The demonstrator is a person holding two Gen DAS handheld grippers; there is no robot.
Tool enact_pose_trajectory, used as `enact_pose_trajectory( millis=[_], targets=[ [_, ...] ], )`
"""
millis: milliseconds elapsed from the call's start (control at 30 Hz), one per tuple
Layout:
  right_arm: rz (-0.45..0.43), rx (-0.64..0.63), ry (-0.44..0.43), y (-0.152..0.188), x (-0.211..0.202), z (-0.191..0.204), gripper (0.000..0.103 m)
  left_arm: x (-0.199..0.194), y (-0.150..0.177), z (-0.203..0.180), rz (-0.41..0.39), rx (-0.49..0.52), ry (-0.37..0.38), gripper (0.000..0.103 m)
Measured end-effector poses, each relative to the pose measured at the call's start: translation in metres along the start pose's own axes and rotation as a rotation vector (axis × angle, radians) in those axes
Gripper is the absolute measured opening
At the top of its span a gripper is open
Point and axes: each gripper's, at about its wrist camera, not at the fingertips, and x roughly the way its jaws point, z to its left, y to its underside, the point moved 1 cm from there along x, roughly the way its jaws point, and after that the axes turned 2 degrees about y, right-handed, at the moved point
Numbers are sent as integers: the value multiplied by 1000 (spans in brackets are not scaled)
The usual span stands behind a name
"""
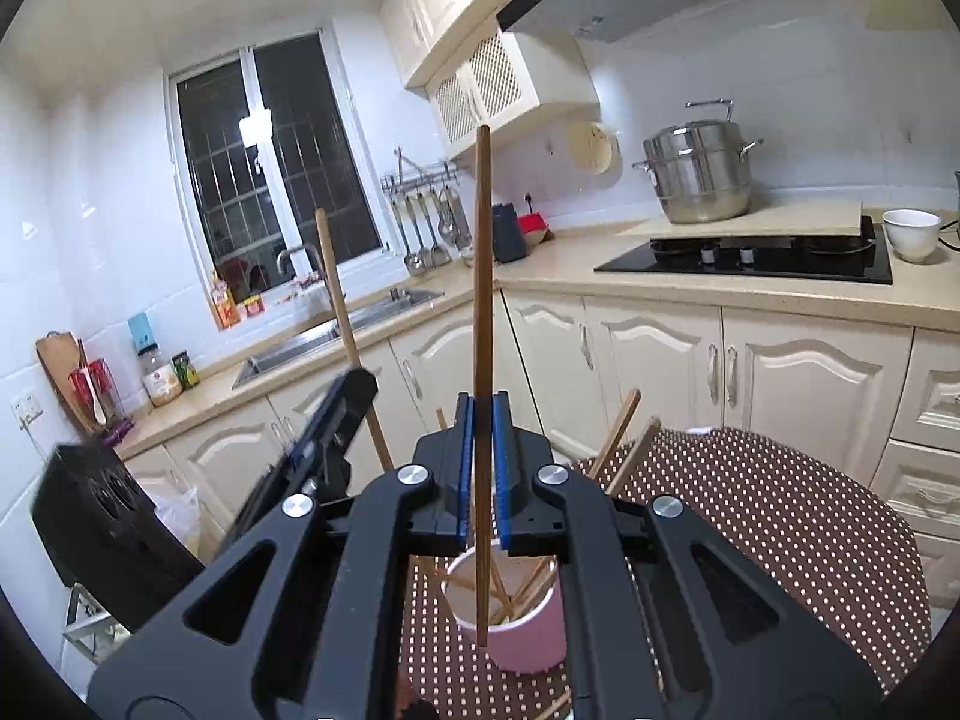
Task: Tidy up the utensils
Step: 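Lift both held chopsticks and carry them over the pink cup, then lower both chopsticks into the pink cup and open both tools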
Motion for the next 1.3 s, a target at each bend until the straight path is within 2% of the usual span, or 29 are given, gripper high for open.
enact_pose_trajectory(
  millis=[167,500,867,933,1000,1200,1300],
  targets=[
    [-36,-6,15,-2,4,-3,7,11,13,2,26,8,-18,6],
    [28,-5,40,18,20,-10,7,15,39,3,104,36,-20,6],
    [57,-8,66,32,21,-9,7,5,42,8,181,38,0,7],
    [60,-6,70,33,21,-9,7,4,42,9,197,39,4,10],
    [63,-3,73,34,21,-10,7,1,41,9,202,36,4,25],
    [69,1,89,36,20,-9,7,-14,35,12,215,29,-18,44],
    [74,2,94,39,20,-7,7,-23,28,11,207,36,-15,50]
  ],
)
